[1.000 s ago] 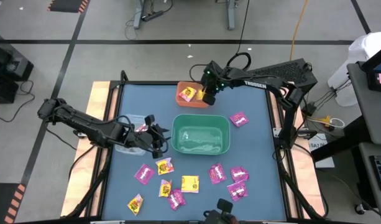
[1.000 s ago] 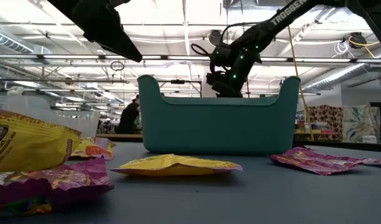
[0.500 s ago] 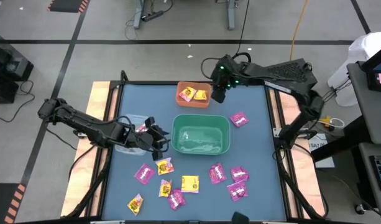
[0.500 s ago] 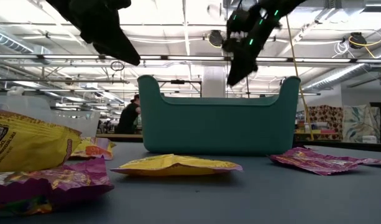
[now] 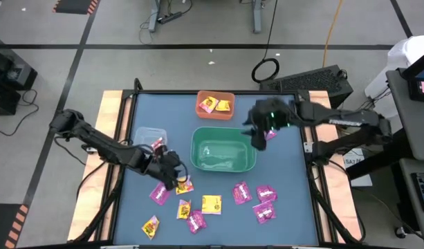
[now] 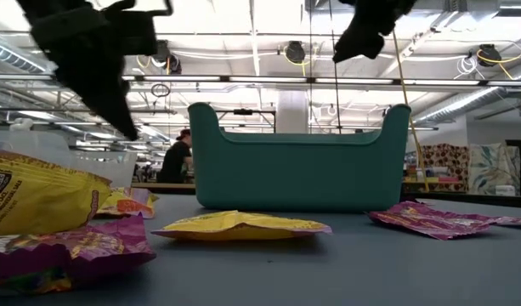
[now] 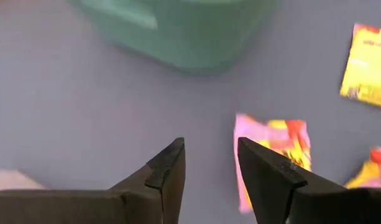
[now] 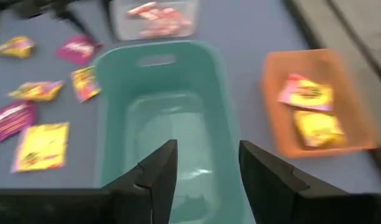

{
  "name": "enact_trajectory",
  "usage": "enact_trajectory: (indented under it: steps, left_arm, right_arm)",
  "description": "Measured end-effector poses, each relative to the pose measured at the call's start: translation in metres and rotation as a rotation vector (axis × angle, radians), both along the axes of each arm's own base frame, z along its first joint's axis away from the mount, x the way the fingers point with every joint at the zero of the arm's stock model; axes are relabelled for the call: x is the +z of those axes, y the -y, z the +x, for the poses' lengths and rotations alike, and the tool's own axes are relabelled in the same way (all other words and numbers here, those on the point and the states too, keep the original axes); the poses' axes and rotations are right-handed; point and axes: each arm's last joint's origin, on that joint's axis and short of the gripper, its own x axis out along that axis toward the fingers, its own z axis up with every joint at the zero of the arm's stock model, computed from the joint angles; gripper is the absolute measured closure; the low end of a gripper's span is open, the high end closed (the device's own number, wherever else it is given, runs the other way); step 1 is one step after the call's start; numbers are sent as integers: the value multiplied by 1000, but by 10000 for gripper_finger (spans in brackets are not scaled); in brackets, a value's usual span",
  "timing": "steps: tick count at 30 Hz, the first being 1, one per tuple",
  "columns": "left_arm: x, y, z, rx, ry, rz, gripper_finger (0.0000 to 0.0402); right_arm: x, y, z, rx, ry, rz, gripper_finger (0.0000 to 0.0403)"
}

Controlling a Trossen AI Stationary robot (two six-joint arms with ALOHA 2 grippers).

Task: Sort candy
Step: Put the yellow candy into the orange bin

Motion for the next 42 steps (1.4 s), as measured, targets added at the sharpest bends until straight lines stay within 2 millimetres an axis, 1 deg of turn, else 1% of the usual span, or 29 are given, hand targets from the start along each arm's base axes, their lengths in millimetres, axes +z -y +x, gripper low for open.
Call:
enact_trajectory:
  steps: [4, 8, 11, 14, 21, 25, 31, 34, 42]
  left_arm:
    - [-3, 12, -6, 30, -20, -55, 249]
    - [-6, 24, -10, 30, -34, -102, 249]
    - [-11, 30, -10, 48, -47, -118, 249]
    - [-17, 35, -8, 46, -48, -125, 249]
    - [-35, 44, 6, 27, -42, -132, 249]
    - [-39, 47, 12, 32, -53, -130, 249]
    - [-42, 41, 15, 54, -77, -132, 249]
    - [-39, 39, 16, 51, -113, -148, 249]
    - [-22, 43, 22, 50, -143, -137, 249]
  right_arm:
    - [-31, -27, -8, 78, 33, 30, 241]
    - [-64, -53, -11, 157, 88, 58, 241]
    - [-81, -67, -13, 183, 142, 48, 241]
    - [-92, -77, -15, 169, 169, 23, 241]
    - [-96, -91, -19, 185, 192, -3, 241]
    - [-96, -95, -19, 203, 193, -8, 241]
    - [-96, -96, -18, 218, 204, -16, 241]
    - [-95, -96, -18, 226, 212, -26, 241]
    - [-94, -97, -17, 257, 227, -68, 241]
